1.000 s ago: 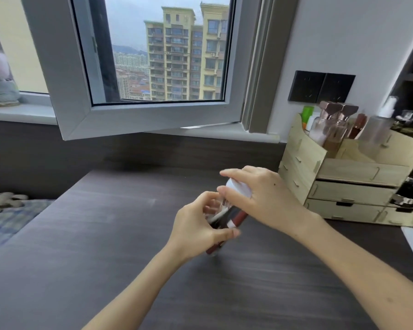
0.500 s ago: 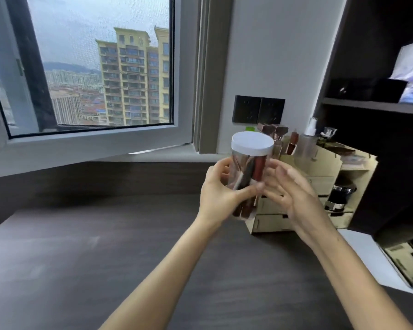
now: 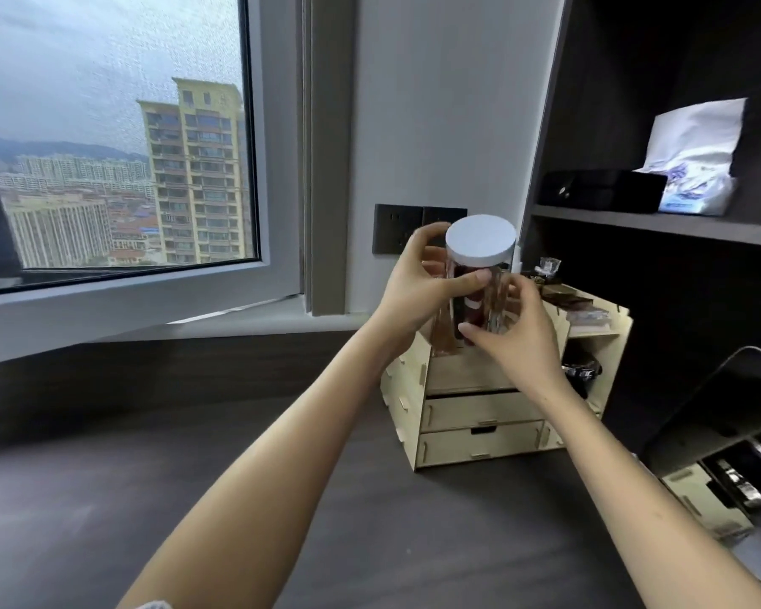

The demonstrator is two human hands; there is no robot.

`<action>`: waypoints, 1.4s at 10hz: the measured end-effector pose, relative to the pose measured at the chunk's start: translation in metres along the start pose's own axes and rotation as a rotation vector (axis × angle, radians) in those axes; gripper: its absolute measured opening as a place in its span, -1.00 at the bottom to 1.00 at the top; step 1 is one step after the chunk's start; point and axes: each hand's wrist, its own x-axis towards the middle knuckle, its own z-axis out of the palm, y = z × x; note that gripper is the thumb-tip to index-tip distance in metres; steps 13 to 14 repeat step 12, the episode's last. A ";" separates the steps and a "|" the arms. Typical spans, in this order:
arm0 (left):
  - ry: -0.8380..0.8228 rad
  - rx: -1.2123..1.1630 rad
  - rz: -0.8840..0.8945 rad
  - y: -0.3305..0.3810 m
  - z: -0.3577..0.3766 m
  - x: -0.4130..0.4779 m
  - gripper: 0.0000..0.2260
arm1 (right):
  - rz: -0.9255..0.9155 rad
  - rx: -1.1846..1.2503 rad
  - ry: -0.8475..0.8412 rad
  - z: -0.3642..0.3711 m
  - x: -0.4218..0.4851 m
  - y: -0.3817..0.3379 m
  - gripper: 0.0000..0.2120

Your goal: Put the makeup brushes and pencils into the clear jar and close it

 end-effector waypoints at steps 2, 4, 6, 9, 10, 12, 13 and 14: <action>0.036 0.279 0.256 -0.022 0.009 0.012 -0.47 | 0.026 -0.128 0.023 0.009 0.009 0.029 -0.32; 0.221 0.648 0.382 -0.044 0.016 0.024 -0.75 | 0.104 -0.382 0.020 0.016 0.015 0.047 -0.31; 0.120 0.861 0.395 -0.055 0.016 0.035 -0.71 | 0.132 -0.654 0.049 0.019 0.023 0.049 -0.36; -0.029 0.993 0.300 -0.066 0.019 0.027 -0.50 | 0.180 -0.741 0.083 0.022 0.017 0.047 -0.38; -0.067 0.969 0.254 -0.067 0.019 0.023 -0.41 | 0.207 -0.798 0.046 0.023 0.017 0.046 -0.34; -0.017 0.898 0.219 -0.056 0.003 0.008 -0.49 | 0.176 -0.808 0.162 0.024 0.005 0.024 -0.42; -0.017 0.898 0.219 -0.056 0.003 0.008 -0.49 | 0.176 -0.808 0.162 0.024 0.005 0.024 -0.42; -0.017 0.898 0.219 -0.056 0.003 0.008 -0.49 | 0.176 -0.808 0.162 0.024 0.005 0.024 -0.42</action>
